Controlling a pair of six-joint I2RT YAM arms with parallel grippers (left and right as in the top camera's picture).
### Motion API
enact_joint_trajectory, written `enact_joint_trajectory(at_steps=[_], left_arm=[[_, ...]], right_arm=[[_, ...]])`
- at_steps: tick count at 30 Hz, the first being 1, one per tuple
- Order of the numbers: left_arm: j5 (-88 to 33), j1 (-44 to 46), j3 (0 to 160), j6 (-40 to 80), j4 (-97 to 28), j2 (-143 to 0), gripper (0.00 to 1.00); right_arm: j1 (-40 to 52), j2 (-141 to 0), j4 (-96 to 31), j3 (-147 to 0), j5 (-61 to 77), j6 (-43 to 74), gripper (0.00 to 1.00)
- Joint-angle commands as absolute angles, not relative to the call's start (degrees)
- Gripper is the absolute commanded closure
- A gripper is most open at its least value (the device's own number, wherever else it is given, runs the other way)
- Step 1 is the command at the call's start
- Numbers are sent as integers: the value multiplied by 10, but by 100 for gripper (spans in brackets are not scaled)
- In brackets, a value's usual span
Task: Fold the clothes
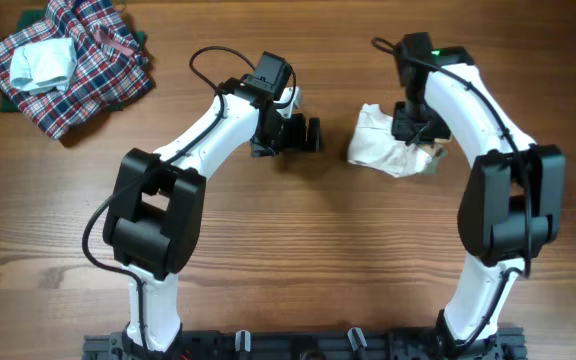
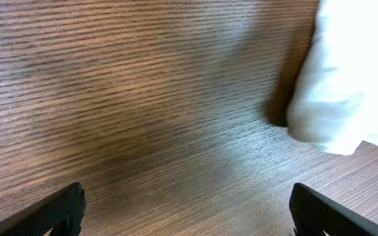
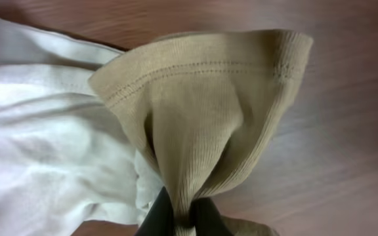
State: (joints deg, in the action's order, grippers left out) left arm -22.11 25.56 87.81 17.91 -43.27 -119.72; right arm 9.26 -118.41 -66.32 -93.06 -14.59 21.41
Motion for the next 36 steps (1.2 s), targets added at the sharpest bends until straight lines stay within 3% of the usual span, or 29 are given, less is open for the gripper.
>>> enact_joint_trajectory(at_steps=[1, 6, 13, 18, 26, 36], left_arm=[[-215, 256, 881, 184, -433, -1182, 0], [-215, 256, 881, 184, -443, -1182, 0], [-215, 256, 881, 184, -445, -1182, 0], [-215, 256, 881, 184, -446, -1182, 0], [-213, 256, 881, 184, -441, -1182, 0], [-213, 256, 881, 184, -435, -1182, 0]], right_arm=[[110, -1193, -647, -947, -90, 227, 94], [124, -1193, -621, -947, -48, 250, 93], [124, -1193, -629, -946, -93, 262, 95], [83, -1193, -684, -946, -179, 261, 96], [-2, -1192, -697, -946, -180, 195, 96], [34, -1192, -687, -946, -185, 165, 92]])
